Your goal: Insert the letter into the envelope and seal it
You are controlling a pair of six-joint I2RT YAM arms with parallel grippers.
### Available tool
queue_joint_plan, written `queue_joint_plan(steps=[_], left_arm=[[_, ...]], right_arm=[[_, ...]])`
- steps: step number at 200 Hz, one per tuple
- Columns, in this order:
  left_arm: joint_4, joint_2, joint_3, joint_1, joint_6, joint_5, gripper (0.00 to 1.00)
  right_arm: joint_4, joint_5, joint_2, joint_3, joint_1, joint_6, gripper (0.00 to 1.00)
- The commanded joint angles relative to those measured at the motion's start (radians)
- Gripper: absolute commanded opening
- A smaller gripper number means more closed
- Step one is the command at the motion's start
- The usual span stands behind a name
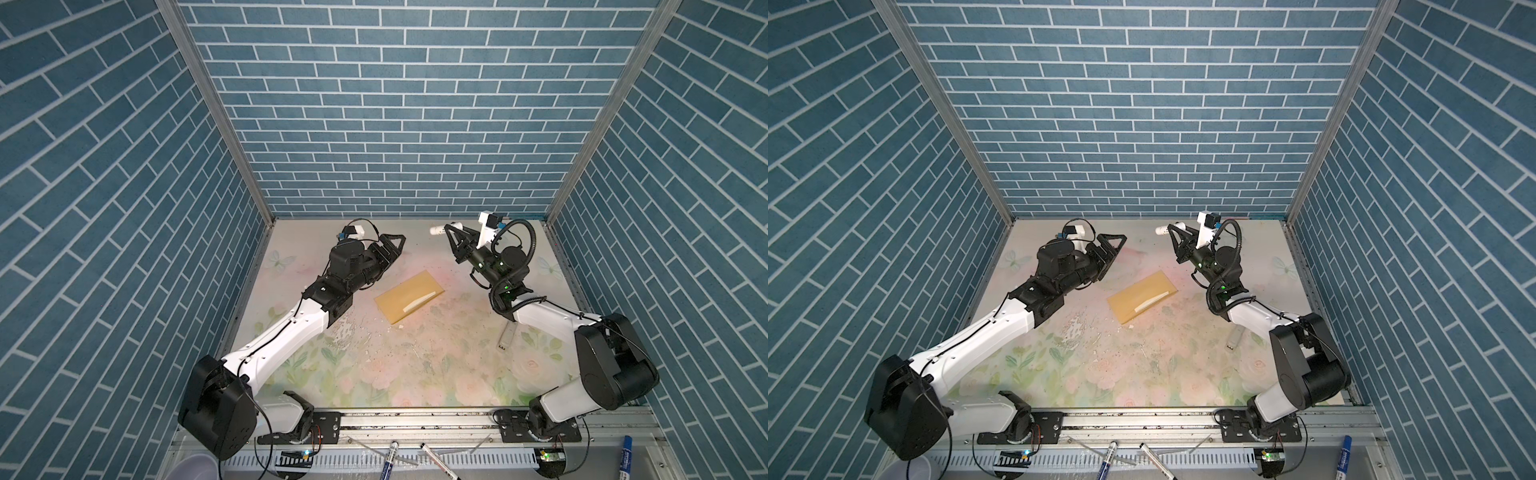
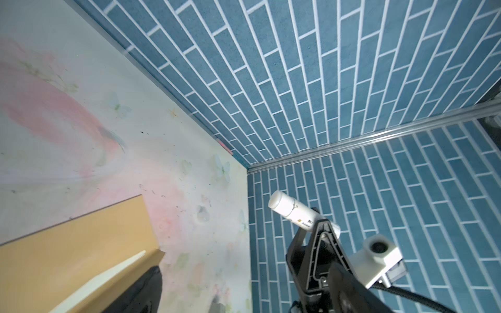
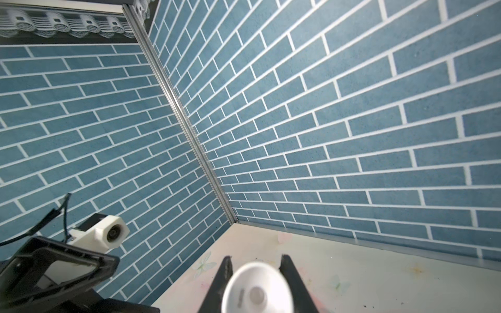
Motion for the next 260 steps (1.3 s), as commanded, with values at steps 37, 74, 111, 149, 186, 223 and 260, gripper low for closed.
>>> queue_joint_plan(steps=[37, 74, 111, 149, 186, 223, 260], left_arm=[[0.116, 0.031, 0.050, -0.025, -0.426, 0.037, 0.96], [0.186, 0.067, 0.055, -0.039, -0.554, 0.033, 0.93], [0.207, 0.100, 0.066, -0.054, -0.620, 0.036, 0.90], [0.231, 0.116, 0.063, -0.056, -0.665, 0.032, 0.83], [0.259, 0.133, 0.066, -0.058, -0.708, 0.029, 0.76], [0.280, 0.151, 0.074, -0.059, -0.733, 0.033, 0.64], [0.295, 0.163, 0.071, -0.058, -0.741, 0.027, 0.46]], right_arm=[[0.166, 0.067, 0.023, 0.009, 0.096, -0.168, 0.00], [0.203, 0.075, 0.062, 0.035, 0.137, -0.190, 0.00], [0.237, 0.075, 0.095, 0.053, 0.163, -0.185, 0.00], [0.247, 0.074, 0.111, 0.065, 0.181, -0.183, 0.00], [0.255, 0.074, 0.127, 0.072, 0.200, -0.182, 0.00], [0.263, 0.075, 0.136, 0.076, 0.213, -0.182, 0.00], [0.269, 0.073, 0.141, 0.074, 0.223, -0.182, 0.00]])
